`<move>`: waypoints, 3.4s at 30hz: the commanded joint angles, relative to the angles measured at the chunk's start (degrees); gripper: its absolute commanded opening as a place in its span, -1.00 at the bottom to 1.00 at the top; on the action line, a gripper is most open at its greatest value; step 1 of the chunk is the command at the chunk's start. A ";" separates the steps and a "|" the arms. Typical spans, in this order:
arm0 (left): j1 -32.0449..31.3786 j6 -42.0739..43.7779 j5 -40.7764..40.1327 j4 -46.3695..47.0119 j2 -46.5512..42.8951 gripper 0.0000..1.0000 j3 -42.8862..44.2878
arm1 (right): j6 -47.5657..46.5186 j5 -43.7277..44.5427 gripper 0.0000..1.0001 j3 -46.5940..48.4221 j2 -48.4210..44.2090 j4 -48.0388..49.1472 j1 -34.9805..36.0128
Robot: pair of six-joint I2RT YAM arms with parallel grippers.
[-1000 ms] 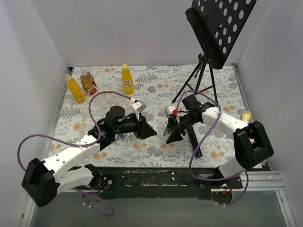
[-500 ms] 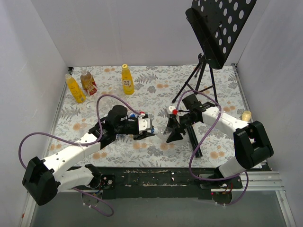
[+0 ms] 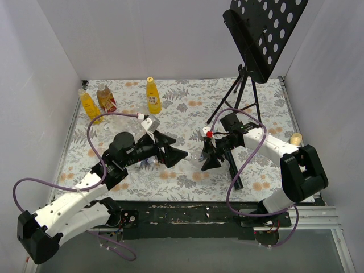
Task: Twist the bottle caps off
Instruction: Unscrew the bottle cap from the plastic bottle.
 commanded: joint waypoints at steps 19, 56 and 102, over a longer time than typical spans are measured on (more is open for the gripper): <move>0.03 -27.81 -3.10 -15.30 18.20 0.13 9.47 | 0.63 -0.62 -0.83 0.76 0.10 -0.74 -0.12; -0.06 46.31 17.83 -9.17 16.54 -0.69 11.32 | 0.28 0.43 -0.83 0.68 0.63 -0.92 -0.03; 1.35 -0.96 15.17 -6.78 17.85 -1.00 6.13 | 0.10 -0.79 -0.83 1.03 -0.34 -1.53 0.05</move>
